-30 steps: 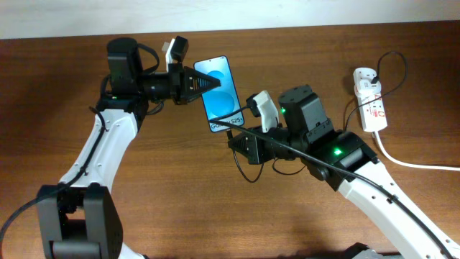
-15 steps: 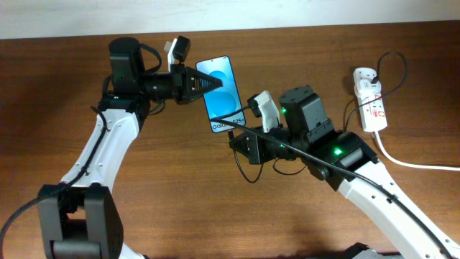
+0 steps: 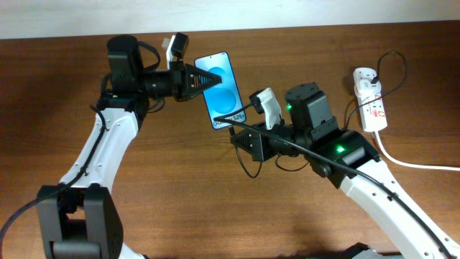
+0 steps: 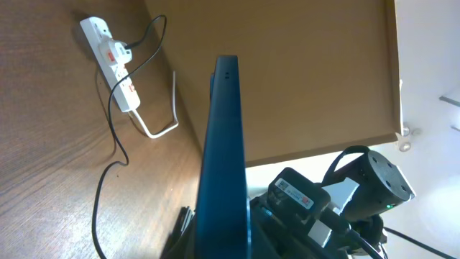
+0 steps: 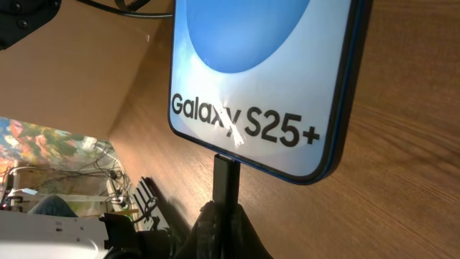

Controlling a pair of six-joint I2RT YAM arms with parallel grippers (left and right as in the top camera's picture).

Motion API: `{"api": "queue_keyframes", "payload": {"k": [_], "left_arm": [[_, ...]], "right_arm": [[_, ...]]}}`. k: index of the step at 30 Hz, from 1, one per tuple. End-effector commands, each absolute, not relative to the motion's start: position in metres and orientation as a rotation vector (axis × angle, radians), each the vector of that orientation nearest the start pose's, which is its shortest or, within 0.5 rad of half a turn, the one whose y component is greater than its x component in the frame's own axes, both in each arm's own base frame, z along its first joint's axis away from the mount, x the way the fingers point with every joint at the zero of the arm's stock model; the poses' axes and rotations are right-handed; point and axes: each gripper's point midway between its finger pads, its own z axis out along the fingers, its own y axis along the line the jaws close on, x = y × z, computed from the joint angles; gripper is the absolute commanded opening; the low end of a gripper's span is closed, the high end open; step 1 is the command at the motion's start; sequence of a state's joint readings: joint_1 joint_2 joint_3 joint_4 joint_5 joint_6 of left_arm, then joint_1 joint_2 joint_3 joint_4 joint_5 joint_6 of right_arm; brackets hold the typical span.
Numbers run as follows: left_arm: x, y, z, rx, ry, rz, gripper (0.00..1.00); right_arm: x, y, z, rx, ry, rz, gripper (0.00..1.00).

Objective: Plug charger to phone and switch on socket
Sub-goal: 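Push the plug into the phone port with the right gripper, then lower the plugged phone with the left gripper toward the table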

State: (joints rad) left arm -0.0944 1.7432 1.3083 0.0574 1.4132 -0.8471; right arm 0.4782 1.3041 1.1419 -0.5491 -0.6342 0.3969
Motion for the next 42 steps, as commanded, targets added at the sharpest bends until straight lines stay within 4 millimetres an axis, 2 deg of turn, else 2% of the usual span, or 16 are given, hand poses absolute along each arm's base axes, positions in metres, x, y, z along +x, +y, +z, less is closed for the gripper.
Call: {"api": "queue_keyframes", "payload": {"k": [1,8,11,16,21,23,25,26,28,31,34,39,42], "left_arm": [[0.352,-0.222,0.299,0.508,2.063,-2.115,0.0],[0.352,-0.222,0.299,0.506,2.063,-2.113,0.0],[0.355,-0.219,0.299,0.491,2.062,-2.104,0.0],[0.357,-0.216,0.299,0.484,2.061,-2.1,0.0],[0.36,-0.215,0.298,0.465,2.062,-2.085,0.0],[0.363,-0.212,0.299,0.476,2.045,-2.062,0.0],[0.368,-0.208,0.298,0.497,2.012,-2.012,0.0],[0.372,-0.209,0.294,0.478,2.015,-1.977,0.0],[0.378,-0.209,0.286,0.439,2.032,-1.924,0.0],[0.395,-0.201,0.241,0.256,2.192,-1.693,0.0],[0.401,-0.185,0.199,0.132,2.364,-1.444,0.0],[0.399,-0.169,0.17,0.109,2.483,-1.239,0.0],[0.402,-0.167,0.152,0.095,2.526,-1.21,0.0]], "right_arm": [[0.306,0.246,0.273,-0.421,2.223,1.075,0.04],[0.304,0.248,0.275,-0.434,2.215,1.096,0.04],[0.299,0.247,0.268,-0.425,2.257,1.094,0.05],[0.297,0.245,0.264,-0.419,2.281,1.092,0.23],[0.293,0.243,0.258,-0.412,2.314,1.09,0.25],[0.291,0.242,0.255,-0.411,2.332,1.087,0.5],[0.29,0.242,0.254,-0.407,2.342,1.082,0.65],[0.29,0.241,0.254,-0.406,2.342,1.082,0.7],[0.289,0.241,0.253,-0.405,2.346,1.082,0.72],[0.287,0.24,0.25,-0.401,2.364,1.08,0.76],[0.289,0.239,0.249,-0.393,2.366,1.066,0.79],[0.29,0.237,0.248,-0.386,2.368,1.049,0.8],[0.29,0.237,0.247,-0.385,2.373,1.049,0.8]]}}
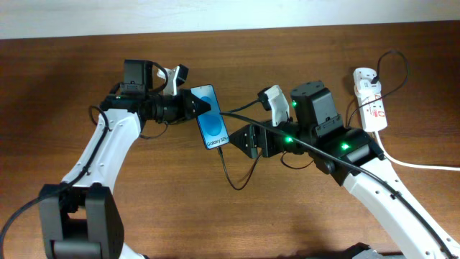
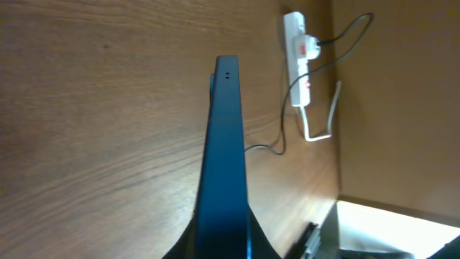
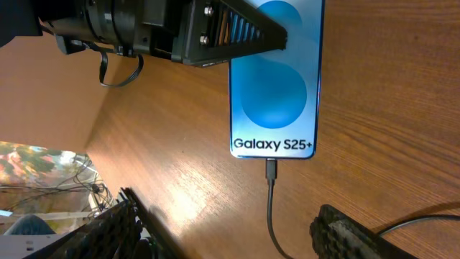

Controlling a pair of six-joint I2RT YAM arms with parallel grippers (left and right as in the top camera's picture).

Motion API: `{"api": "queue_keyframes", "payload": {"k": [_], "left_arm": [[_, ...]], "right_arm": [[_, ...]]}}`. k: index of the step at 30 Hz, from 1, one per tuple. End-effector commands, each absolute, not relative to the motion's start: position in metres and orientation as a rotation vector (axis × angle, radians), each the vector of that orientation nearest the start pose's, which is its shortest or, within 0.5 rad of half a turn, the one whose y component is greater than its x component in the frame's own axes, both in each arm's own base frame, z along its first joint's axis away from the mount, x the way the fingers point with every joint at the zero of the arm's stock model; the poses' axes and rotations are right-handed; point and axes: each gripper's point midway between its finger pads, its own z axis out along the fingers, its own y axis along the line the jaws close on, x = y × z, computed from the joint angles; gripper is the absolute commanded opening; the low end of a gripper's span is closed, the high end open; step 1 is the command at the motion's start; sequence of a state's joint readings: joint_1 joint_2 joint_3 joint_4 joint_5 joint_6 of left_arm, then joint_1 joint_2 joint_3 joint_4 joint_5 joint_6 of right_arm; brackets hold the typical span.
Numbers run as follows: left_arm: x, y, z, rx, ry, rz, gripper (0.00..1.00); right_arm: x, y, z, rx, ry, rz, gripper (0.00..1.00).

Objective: Plug charger to phone and switch on socket
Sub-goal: 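Lower the plugged phone with the left gripper toward the table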

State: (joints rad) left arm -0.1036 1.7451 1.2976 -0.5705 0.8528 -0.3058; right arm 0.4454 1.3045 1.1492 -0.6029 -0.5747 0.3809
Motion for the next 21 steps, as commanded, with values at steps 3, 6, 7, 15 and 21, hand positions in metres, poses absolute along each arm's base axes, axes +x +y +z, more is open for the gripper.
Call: {"api": "queue_keyframes", "payload": {"k": [3,6,7,15,21], "left_arm": [[0.405,-0.165,0.118,0.044,2.605,-1.196,0.0],[0.407,-0.164,0.089,0.007,2.662,-1.203,0.0],[0.41,-0.162,0.081,0.0,2.669,-1.187,0.0],[0.431,-0.134,0.053,0.011,2.692,-0.868,0.0],[0.431,-0.138,0.069,0.143,2.633,-0.973,0.0]], "right_arm": [[0.289,0.237,0.244,-0.38,2.391,1.047,0.8],[0.29,0.237,0.235,-0.373,2.422,1.045,0.8],[0.291,0.238,0.232,-0.371,2.431,1.044,0.8],[0.292,0.238,0.226,-0.365,2.455,1.041,0.8],[0.291,0.238,0.225,-0.363,2.463,1.04,0.8]]}}
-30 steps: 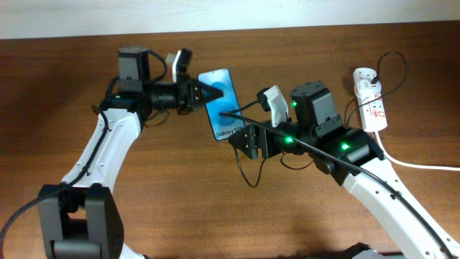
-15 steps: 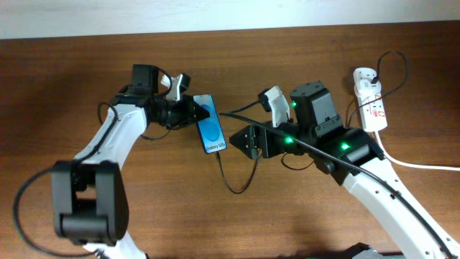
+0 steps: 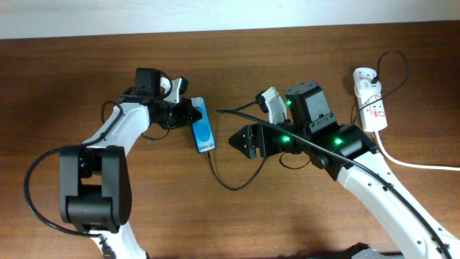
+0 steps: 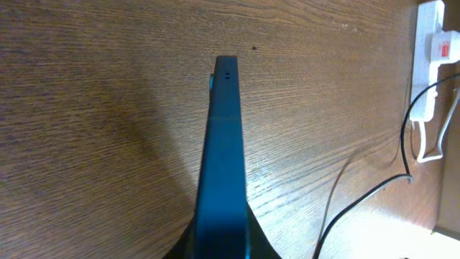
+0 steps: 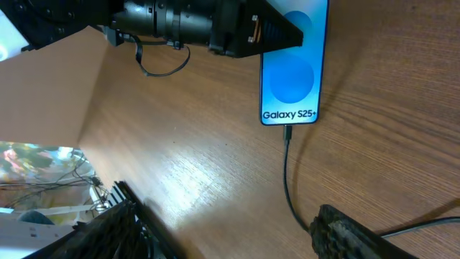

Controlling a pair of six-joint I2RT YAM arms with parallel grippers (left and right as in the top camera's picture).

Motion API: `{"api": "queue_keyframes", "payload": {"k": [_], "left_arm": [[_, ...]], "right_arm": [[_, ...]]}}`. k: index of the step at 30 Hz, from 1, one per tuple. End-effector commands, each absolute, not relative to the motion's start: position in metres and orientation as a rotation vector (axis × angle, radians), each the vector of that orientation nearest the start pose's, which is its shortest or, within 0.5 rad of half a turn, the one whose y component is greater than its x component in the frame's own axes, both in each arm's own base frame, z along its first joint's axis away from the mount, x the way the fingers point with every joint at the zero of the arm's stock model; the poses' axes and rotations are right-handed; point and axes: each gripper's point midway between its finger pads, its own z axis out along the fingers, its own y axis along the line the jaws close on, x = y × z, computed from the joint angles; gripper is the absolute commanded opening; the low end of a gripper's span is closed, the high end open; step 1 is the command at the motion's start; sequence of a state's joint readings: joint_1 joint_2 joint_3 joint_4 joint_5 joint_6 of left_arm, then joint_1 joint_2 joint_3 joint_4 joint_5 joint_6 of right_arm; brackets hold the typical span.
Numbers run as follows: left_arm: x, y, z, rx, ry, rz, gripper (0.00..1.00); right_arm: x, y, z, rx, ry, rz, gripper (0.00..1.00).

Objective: Plug charger to phone and switch on socket
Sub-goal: 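Lower the plugged phone with the left gripper toward the table, then set the phone down flat and open the left gripper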

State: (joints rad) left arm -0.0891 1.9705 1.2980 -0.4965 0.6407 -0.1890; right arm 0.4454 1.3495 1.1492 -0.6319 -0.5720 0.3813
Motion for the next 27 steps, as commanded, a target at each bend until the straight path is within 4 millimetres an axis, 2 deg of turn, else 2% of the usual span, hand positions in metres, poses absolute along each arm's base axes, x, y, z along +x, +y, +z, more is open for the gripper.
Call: {"api": "queue_keyframes", "payload": {"k": [1,3,6,7,10,13,16,20,25,26,27], "left_arm": [[0.432,-0.136,0.074,0.147,2.634,-0.98,0.0],[0.43,-0.137,0.074,0.142,2.645,-0.982,0.0],[0.417,-0.145,0.067,0.143,2.704,-1.004,0.0],[0.413,-0.148,0.066,0.096,2.729,-1.031,0.0],[0.408,-0.165,0.08,0.092,2.681,-1.223,0.0],[0.407,-0.167,0.081,0.09,2.675,-1.246,0.0],[0.409,-0.167,0.072,0.069,2.689,-1.25,0.0],[0.409,-0.167,0.042,-0.017,2.753,-1.273,0.0],[0.41,-0.165,0.027,-0.056,2.78,-1.258,0.0],[0.411,-0.163,0.024,-0.06,2.79,-1.223,0.02],[0.411,-0.162,0.024,-0.062,2.793,-1.214,0.14]], "right_arm": [[0.29,0.237,0.224,-0.362,2.468,1.04,0.8],[0.289,0.237,0.223,-0.36,2.476,1.039,0.8],[0.288,0.237,0.222,-0.359,2.48,1.038,0.8],[0.288,0.237,0.222,-0.359,2.481,1.038,0.8],[0.288,0.236,0.222,-0.358,2.484,1.038,0.8],[0.287,0.236,0.221,-0.356,2.49,1.037,0.8],[0.285,0.235,0.219,-0.354,2.503,1.035,0.8],[0.282,0.234,0.216,-0.349,2.522,1.032,0.8],[0.282,0.234,0.216,-0.349,2.523,1.032,0.8],[0.282,0.234,0.216,-0.349,2.523,1.032,0.8],[0.282,0.234,0.216,-0.349,2.523,1.032,0.8]]}}
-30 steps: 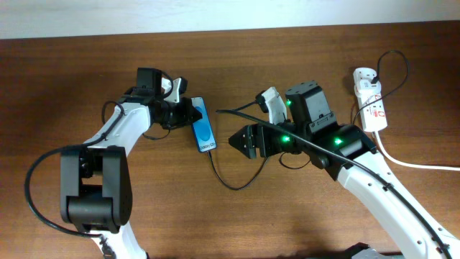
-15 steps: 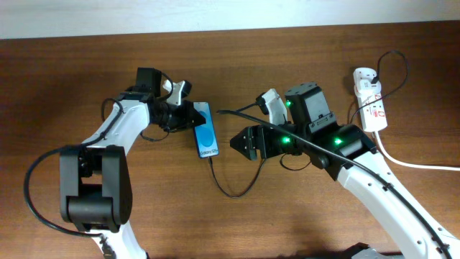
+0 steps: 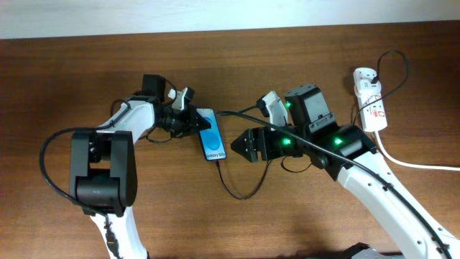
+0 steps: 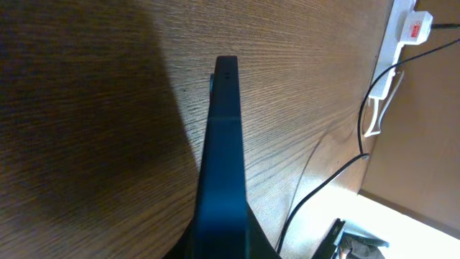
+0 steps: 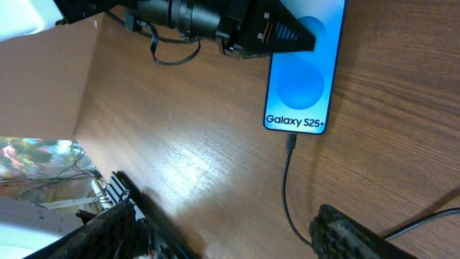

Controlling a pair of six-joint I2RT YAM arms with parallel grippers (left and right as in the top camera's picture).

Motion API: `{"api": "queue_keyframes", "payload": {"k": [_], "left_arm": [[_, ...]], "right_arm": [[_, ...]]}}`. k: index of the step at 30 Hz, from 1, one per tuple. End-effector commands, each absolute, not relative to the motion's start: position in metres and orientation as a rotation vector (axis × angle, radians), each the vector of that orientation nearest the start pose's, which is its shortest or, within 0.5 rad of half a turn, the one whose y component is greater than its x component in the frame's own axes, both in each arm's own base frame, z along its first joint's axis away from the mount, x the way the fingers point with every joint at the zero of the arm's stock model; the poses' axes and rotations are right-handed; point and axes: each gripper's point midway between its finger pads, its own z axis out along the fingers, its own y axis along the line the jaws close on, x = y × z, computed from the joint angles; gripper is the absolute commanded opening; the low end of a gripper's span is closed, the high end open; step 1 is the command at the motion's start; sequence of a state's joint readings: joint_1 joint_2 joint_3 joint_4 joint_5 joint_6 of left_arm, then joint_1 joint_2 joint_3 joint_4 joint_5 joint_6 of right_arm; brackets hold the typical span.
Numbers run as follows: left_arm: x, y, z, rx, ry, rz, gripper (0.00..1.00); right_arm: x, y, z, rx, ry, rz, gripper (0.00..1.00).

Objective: Plug charger to phone and switch on socket
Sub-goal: 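Set the phone down flat and open the left gripper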

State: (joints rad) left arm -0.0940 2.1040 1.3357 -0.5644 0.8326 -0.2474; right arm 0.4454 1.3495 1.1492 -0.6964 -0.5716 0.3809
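Observation:
The blue phone (image 3: 212,137) lies face up, screen reading "Galaxy S25+" (image 5: 305,79). My left gripper (image 3: 192,120) is shut on its far left edge; the left wrist view shows the phone edge-on (image 4: 222,137). A black charger cable (image 3: 231,184) is plugged into the phone's near end (image 5: 291,141) and loops away toward the white power strip (image 3: 371,98) at the right edge. My right gripper (image 3: 241,146) stands open just right of the phone, fingers (image 5: 350,230) spread with nothing between them.
The wooden table (image 3: 302,43) carries the power strip's white lead (image 3: 410,162), running off the right side. The strip also shows far off in the left wrist view (image 4: 404,27). The cable's slack lies in front of the phone.
The left gripper and phone have shifted slightly right and nearer. The phone, then tilted on edge, now shows its full face upward. The right gripper stays open beside it.
First the left gripper held the phone up while the right gripper was shut on the charger plug at its port. Then the plug sat in the phone and the right gripper was open and drawn back. The phone has since come down and to the left.

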Motion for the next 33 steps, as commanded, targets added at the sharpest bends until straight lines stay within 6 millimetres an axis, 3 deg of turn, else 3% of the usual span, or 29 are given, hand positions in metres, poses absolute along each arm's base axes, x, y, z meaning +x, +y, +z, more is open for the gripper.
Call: {"api": "queue_keyframes", "payload": {"k": [1,5,9,15,25,28,31,33], "left_arm": [[0.411,-0.162,0.024,-0.062,2.793,-1.214,0.19],[0.411,-0.161,0.022,-0.064,2.797,-1.198,0.34],[0.412,-0.158,0.02,-0.071,2.809,-1.168,0.37],[0.406,-0.131,-0.004,-0.139,2.926,-0.884,0.44],[0.4,-0.096,-0.022,-0.189,3.017,-0.551,0.46],[0.403,-0.074,-0.028,-0.203,3.022,-0.351,0.48],[0.406,-0.074,-0.021,-0.198,3.004,-0.347,0.49],[0.413,-0.071,-0.003,-0.19,2.955,-0.324,0.49]], "right_arm": [[0.282,0.234,0.216,-0.349,2.523,1.032,0.8],[0.282,0.234,0.216,-0.349,2.522,1.032,0.8],[0.282,0.234,0.216,-0.348,2.523,1.032,0.8],[0.281,0.233,0.215,-0.374,2.524,1.023,0.8],[0.281,0.233,0.215,-0.374,2.524,1.022,0.81],[0.279,0.232,0.213,-0.372,2.537,1.02,0.81],[0.276,0.231,0.211,-0.401,2.541,1.009,0.81],[0.276,0.231,0.211,-0.404,2.543,1.007,0.81]]}}
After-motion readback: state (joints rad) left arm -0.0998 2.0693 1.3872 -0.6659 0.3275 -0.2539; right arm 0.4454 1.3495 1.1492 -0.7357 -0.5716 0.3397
